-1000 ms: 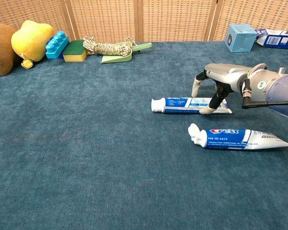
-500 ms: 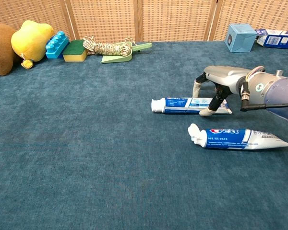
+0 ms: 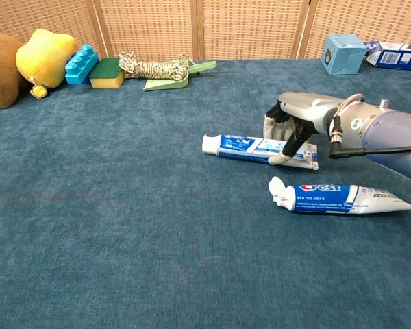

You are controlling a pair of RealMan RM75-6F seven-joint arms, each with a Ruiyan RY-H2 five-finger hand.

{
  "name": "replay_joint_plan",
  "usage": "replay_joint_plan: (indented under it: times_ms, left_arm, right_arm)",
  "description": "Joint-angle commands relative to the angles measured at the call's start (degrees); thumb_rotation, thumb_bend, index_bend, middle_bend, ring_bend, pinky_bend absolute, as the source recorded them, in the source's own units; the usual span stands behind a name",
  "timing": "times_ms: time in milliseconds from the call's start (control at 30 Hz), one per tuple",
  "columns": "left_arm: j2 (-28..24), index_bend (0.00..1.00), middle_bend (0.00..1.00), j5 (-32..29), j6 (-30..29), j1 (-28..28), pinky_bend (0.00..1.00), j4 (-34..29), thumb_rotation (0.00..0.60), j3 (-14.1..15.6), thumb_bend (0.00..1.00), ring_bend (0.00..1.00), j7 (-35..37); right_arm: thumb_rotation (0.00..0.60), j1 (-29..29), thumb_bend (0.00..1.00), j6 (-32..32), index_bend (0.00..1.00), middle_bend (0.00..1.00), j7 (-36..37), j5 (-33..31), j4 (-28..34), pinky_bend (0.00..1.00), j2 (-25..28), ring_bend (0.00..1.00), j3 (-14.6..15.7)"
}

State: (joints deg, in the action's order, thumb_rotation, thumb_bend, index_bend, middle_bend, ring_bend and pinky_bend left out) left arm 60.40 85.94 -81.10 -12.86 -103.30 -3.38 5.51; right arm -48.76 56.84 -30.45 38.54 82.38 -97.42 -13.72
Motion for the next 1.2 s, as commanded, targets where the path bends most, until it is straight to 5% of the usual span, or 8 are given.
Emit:
replay_joint_plan:
  times_ms: [33, 500, 867, 1200]
  left_arm:
    - [-0.12, 0.39, 0.15, 0.15, -0.23, 0.27, 0.15, 0.0, 0.6, 0.13, 0.49, 0.04, 0.32]
    - [-0.23, 0.38, 0.17, 1.27, -0.24, 0.44, 0.17, -0.51, 0.6, 0.27, 0.49, 0.05, 0.29]
    - [0.95, 0.37, 0.25, 1.41, 3.11, -2.04, 0.21, -1.84, 0.6, -0.43, 0.5, 0.2, -2.38]
    - [7.49, 0.36, 0.25, 3.22, 9.19, -8.58, 0.27, 0.25, 0.6, -2.43, 0.44, 0.2, -8.62]
  right_arm:
    - [0.6, 0.8, 0.4, -0.25, 0.84, 0.6, 3.01, 1.85, 0.35, 0.71, 0.26, 0.54, -0.65]
    - [0.6, 6.84, 0.44, -9.67, 0.9, 0.68, 24.35, 7.44, 7.18, 0.8, 8.87, 0.64, -3.39]
    - [0.6, 11.33, 0.44, -22.52, 0.91, 0.69, 43.46, 9.0, 11.49, 0.82, 17.06, 0.67, -7.05]
    - [0.6, 17.06, 0.44, -33.21, 0.91, 0.7, 60.64, 14.73, 16.2, 0.82, 22.96, 0.68, -12.76]
